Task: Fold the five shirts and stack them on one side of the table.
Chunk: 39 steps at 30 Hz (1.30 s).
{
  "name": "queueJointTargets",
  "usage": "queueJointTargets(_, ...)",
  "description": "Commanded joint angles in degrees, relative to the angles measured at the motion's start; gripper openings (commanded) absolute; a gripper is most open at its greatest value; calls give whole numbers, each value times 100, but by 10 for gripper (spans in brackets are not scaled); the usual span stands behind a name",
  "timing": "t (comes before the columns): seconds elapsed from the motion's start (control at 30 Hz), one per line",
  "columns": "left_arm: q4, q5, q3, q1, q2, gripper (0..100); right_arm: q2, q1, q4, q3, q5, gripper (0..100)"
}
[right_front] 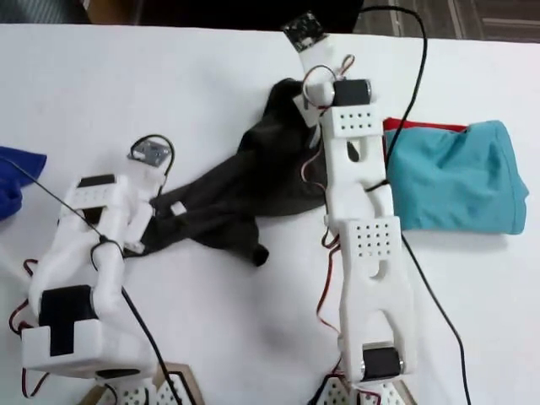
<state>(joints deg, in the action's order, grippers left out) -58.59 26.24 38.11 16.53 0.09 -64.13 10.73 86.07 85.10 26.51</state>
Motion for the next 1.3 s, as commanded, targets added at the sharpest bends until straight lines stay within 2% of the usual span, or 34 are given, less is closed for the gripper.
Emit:
queueJointTargets(0.0, 97, -18, 4, -62, -167, 26, 681, -75, 848, 598, 0, 108)
queueJointTargets(0.1, 97, -18, 4, -62, -167, 26, 866, -84, 1209, 633, -18, 265)
queueJointTargets(0.17, 97, -18, 4, -62, -167, 26, 945, -145, 1209, 633, -18, 326)
queueJointTargets(0.4, 97, -18, 4, -62, -167, 26, 1393, -163, 1235, 264, -387, 238)
queueJointTargets(0.67, 97, -9, 4, -62, -167, 26, 1569, -127, 1200, -2541, -431, 221)
queueJointTargets(0.83, 97, 0, 4, -62, -167, 26, 1675, -198, 1191, -3226, -422, 220)
queueJointTargets(0.97, 97, 9, 4, -62, -167, 26, 2281, -163, 1200, -3903, -369, 220)
queueJointTargets(1.27, 97, 18, -4, -62, -167, 26, 3802, 31, 998, -6655, -132, 220)
